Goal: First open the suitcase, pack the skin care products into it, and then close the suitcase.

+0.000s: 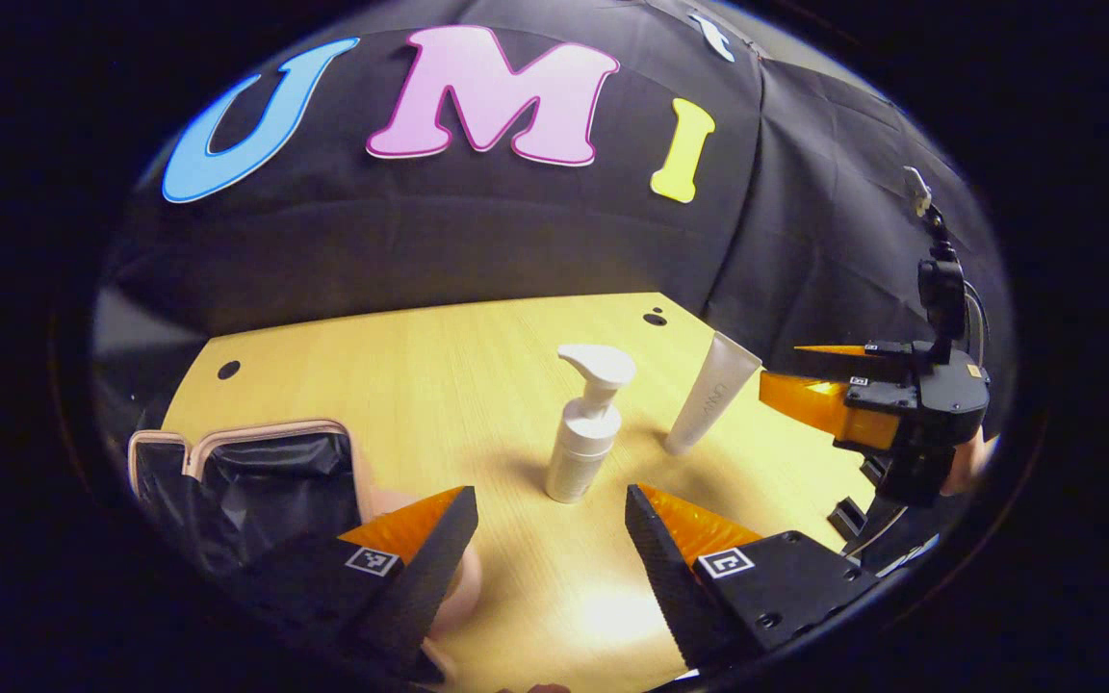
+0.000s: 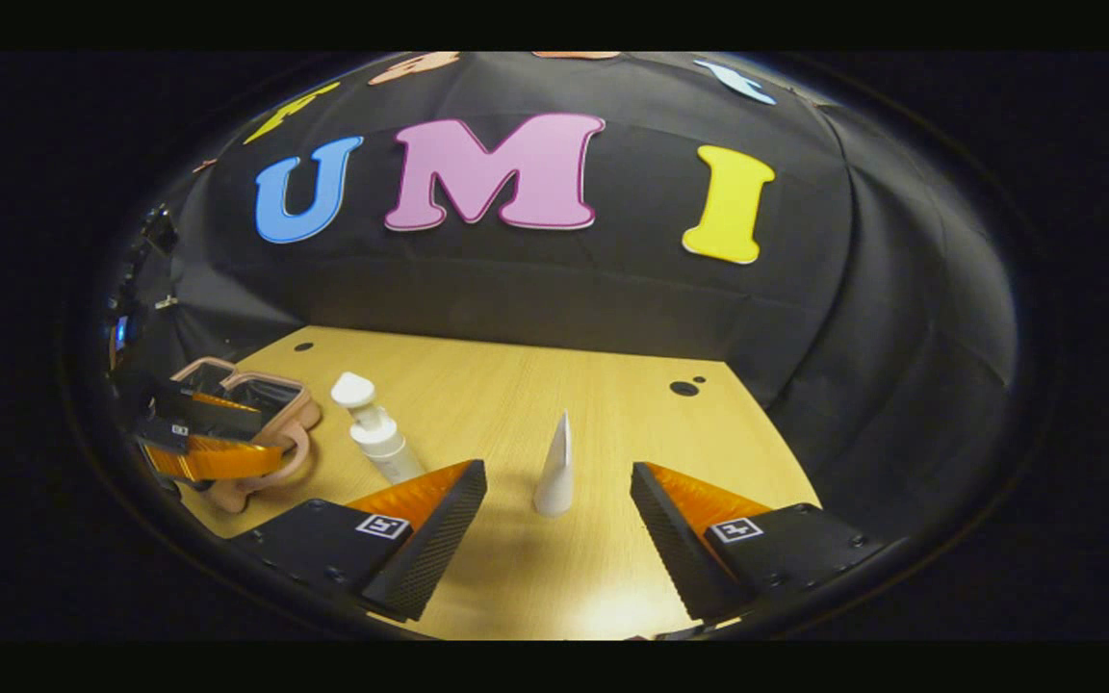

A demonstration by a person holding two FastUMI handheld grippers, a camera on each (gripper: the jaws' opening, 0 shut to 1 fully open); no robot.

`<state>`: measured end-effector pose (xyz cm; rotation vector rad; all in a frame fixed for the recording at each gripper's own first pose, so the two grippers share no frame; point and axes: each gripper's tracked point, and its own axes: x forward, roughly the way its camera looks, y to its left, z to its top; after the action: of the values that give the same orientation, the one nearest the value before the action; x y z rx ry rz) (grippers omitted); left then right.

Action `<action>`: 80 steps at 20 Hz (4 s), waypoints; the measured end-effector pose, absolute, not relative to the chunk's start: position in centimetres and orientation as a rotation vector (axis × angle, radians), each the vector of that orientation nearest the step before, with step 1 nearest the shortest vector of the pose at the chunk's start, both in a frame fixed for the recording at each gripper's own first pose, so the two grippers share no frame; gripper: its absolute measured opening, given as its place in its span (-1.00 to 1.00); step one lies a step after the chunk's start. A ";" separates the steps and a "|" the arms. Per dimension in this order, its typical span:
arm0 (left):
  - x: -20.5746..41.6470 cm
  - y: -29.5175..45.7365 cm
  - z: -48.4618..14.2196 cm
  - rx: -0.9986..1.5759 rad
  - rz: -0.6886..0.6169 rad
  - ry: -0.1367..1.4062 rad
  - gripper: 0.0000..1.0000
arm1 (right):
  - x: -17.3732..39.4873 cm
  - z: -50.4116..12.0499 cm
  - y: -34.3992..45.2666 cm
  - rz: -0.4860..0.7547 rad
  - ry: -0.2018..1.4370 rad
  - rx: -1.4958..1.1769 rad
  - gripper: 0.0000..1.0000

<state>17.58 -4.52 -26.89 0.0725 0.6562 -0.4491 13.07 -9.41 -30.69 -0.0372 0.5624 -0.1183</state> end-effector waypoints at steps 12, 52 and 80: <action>25.0 -10.3 -36.4 0.084 -0.356 0.783 0.92 | 18.6 -41.5 -10.6 0.010 0.696 -0.029 0.89; 11.7 25.2 -33.4 -0.001 -0.100 1.252 0.90 | 12.1 -27.0 16.1 0.253 0.649 0.018 -0.28; 8.1 60.2 -22.0 -0.540 0.408 0.805 0.94 | 16.2 -36.5 35.3 0.335 1.055 0.270 0.77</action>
<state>8.10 60.17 -22.04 -0.5396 0.8048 0.4079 16.17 35.26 -36.49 0.2698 1.0547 0.3353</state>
